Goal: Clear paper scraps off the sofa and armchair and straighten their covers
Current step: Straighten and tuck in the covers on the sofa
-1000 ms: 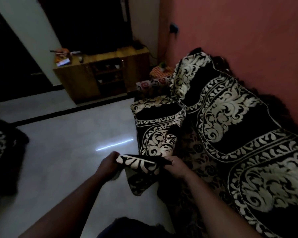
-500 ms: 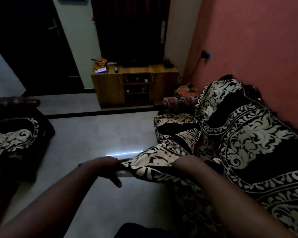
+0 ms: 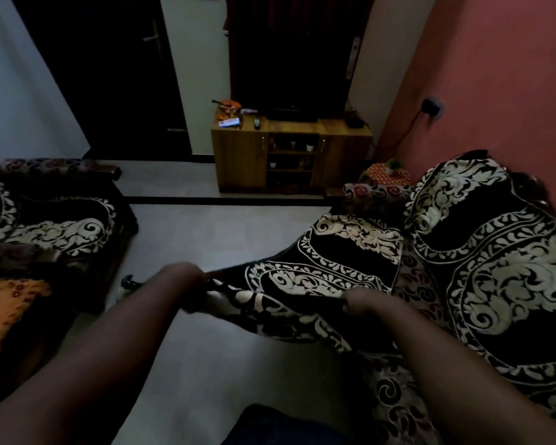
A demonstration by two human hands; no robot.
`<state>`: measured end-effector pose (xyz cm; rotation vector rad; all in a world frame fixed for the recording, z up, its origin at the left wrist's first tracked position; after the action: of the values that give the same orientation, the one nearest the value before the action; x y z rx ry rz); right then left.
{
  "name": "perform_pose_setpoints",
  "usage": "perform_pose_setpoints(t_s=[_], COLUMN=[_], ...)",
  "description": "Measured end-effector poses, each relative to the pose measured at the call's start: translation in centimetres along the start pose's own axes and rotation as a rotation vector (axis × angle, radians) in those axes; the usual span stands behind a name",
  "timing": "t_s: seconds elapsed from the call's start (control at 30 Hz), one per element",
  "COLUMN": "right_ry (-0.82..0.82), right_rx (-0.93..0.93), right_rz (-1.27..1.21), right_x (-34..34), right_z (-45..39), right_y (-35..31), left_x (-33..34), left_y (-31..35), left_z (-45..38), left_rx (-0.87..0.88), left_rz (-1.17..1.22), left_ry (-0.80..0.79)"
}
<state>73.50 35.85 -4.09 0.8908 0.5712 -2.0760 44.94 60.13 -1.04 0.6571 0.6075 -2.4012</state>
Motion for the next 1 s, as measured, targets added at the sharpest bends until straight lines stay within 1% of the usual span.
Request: perform_pose_setpoints(t_s=[0.07, 0.1, 0.17, 0.2, 0.23, 0.27, 0.3, 0.33, 0.37, 0.4, 0.43, 0.47, 0.5, 0.53, 0.57, 0.6, 0.63, 0.67, 0.7, 0.73, 0.77, 0.8, 0.83, 0.87, 0.9, 0.93, 0.97, 1.0], right_ry=[0.190, 0.296, 0.497, 0.546, 0.543, 0.461, 0.332, 0.181, 0.054, -0.043, -0.066, -0.035, 0.056, 0.202, 0.400, 0.579, 0.759, 0.907, 1.042, 1.097, 1.006, 0.764, 0.401, 0.041, -0.187, -0.255, -0.176, 0.006], right_rx=[0.040, 0.045, 0.010, -0.025, -0.064, -0.088, -0.084, -0.047, -0.005, 0.041, 0.070, 0.102, 0.117, 0.124, 0.123, 0.124, 0.111, 0.101, 0.066, 0.042, 0.073, 0.120, 0.174, 0.216, 0.241, 0.239, 0.237, 0.237], right_rz=[-0.059, -0.100, -0.209, -0.278, -0.330, -0.381, -0.423, -0.445, -0.377, -0.287, -0.241, -0.270, -0.274, -0.228, -0.180, -0.186, -0.257, -0.363, -0.451, -0.496, -0.453, -0.347, -0.228, -0.131, -0.060, -0.015, -0.046, -0.125], right_x=[-2.3, -3.7, -6.2, -7.0, -7.5, -7.1, -6.1, -4.6, -2.7, -1.1, -0.1, -0.3, -1.2, -3.2, -5.5, -8.1, -10.3, -11.7, -12.1, -11.8, -10.3, -8.0, -5.0, -1.9, 0.5, 1.7, 1.6, 0.8], right_z=[0.2, 0.6, 1.5, 1.7, 2.1, 2.3, 2.3, 2.4, 2.0, 1.7, 0.9, 0.9, 1.0, 1.4, 2.0, 2.6, 3.6, 4.4, 4.9, 5.4, 5.4, 4.9, 4.3, 3.9, 3.7, 3.7, 3.7, 4.1], right_y=[-1.4, -2.1, -3.4, -4.0, -4.5, -5.1, -5.6, -5.9, -5.8, -5.4, -4.6, -4.0, -3.2, -2.6, -1.8, -1.3, -1.1, -1.0, -0.5, -0.3, 0.1, 0.5, 0.8, 1.2, 1.8, 2.3, 2.7, 2.7], left_x=[-0.3, -0.9, -1.9, -1.8, -1.2, -0.8, -0.4, 0.8, 2.4, 3.1, 3.0, 2.1, 0.6, -1.2, -3.3, -5.3, -6.9, -7.8, -7.7, -7.2, -5.5, -3.1, -0.9, 0.8, 1.5, 1.3, 0.3, -1.3], left_y=[-1.8, -2.8, -4.9, -6.2, -7.4, -8.3, -9.2, -10.2, -11.1, -10.8, -9.9, -8.5, -6.8, -5.5, -4.3, -3.6, -3.5, -3.2, -2.7, -1.9, -0.8, 0.1, 0.4, 0.5, 0.3, 0.0, -0.2, -0.2], left_z=[-0.1, -0.4, -0.4, -0.3, -0.9, -1.4, -3.0, -6.7, -11.1, -13.1, -12.8, -10.6, -6.7, -3.2, -0.2, 1.8, 2.3, 3.0, 3.0, 2.2, 1.1, 0.0, -0.9, -1.4, -1.6, -2.2, -2.6, -2.5], left_rx=[0.000, -0.009, -0.046, -0.077, -0.090, -0.114, -0.121, -0.108, -0.087, -0.065, -0.052, -0.047, -0.037, -0.037, -0.067, -0.111, -0.127, -0.134, -0.126, -0.113, -0.040, 0.036, 0.085, 0.144, 0.182, 0.169, 0.149, 0.127], left_rz=[0.037, 0.096, 0.288, 0.413, 0.604, 0.784, 0.885, 0.807, 0.718, 0.592, 0.500, 0.403, 0.315, 0.274, 0.263, 0.337, 0.433, 0.517, 0.580, 0.490, 0.348, 0.225, 0.103, -0.032, -0.051, 0.068, 0.227, 0.334], left_ry=[0.025, 0.032, 0.050, 0.075, 0.121, 0.163, 0.195, 0.166, 0.112, 0.121, 0.117, 0.192, 0.300, 0.485, 0.692, 0.902, 1.051, 1.149, 1.170, 1.104, 0.963, 0.718, 0.432, 0.196, 0.066, 0.051, 0.104, 0.191])
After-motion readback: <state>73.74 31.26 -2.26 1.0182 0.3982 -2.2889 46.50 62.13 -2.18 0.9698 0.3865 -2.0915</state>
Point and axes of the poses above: each hand's wrist, its own z-axis away from the middle knuckle, its own x-axis out of the palm, y = z × x, the point moved 1 cm from there along -z, towards the middle knuckle, and after that the axes turned 13 degrees about -z, right-handed, at the moved point
